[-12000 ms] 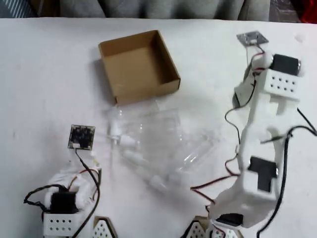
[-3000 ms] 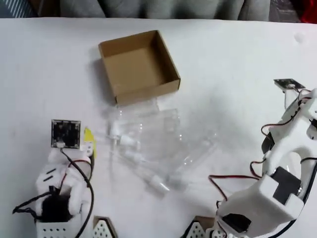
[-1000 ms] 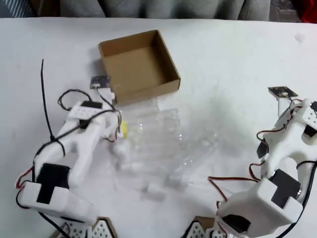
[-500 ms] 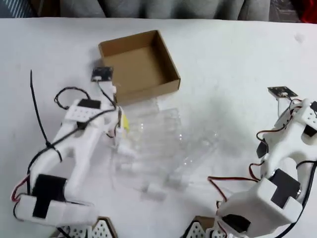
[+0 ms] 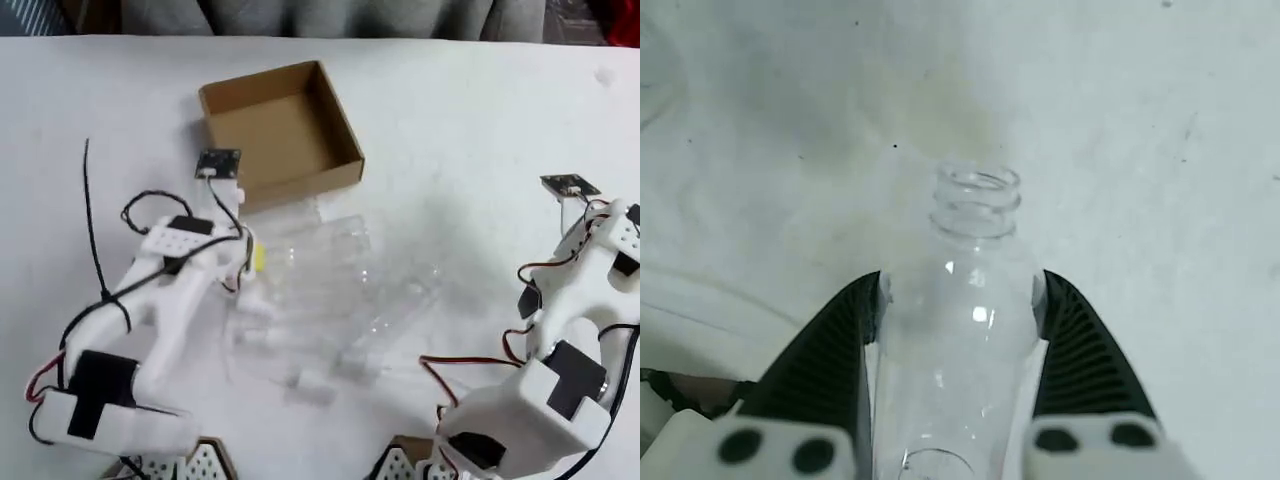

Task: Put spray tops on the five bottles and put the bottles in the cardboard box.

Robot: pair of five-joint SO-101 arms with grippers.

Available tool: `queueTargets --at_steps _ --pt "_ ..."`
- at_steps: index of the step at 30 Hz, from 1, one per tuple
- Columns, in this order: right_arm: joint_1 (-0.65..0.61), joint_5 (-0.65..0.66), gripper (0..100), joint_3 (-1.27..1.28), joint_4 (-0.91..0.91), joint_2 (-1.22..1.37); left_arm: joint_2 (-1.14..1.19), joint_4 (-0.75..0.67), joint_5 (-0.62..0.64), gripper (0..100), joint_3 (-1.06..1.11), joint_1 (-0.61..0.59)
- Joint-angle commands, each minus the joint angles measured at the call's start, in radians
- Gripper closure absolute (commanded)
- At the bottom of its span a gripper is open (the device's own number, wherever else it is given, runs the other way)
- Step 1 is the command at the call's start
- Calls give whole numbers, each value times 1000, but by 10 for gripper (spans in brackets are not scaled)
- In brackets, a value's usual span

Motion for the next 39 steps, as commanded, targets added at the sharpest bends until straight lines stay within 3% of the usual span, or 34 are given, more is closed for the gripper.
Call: queueTargets --at_steps 1,2,4,13,17,24,29,34,39 --pt "-7 11 982 -5 1 -48 19 -63 -14 958 -12 10" --pt "-7 11 982 -5 1 -48 19 -66 -14 994 -12 12" --pt "-7 11 982 -5 -1 -48 19 -60 -14 949 -11 13" --pt "-41 3 982 -48 73 -84 15 -49 -8 980 -12 5" --pt "-101 -2 982 -84 199 -154 -61 84 -8 980 -60 5" --pt "-193 -149 982 -32 219 -361 -332 244 -9 980 -75 -16" --pt "-297 -213 982 140 113 -506 -486 258 -6 980 -94 -117" --pt "-426 -385 982 216 -33 -621 -553 325 -5 980 -186 -191" --pt "-659 -540 978 235 -173 -714 -558 365 55 980 -299 -289"
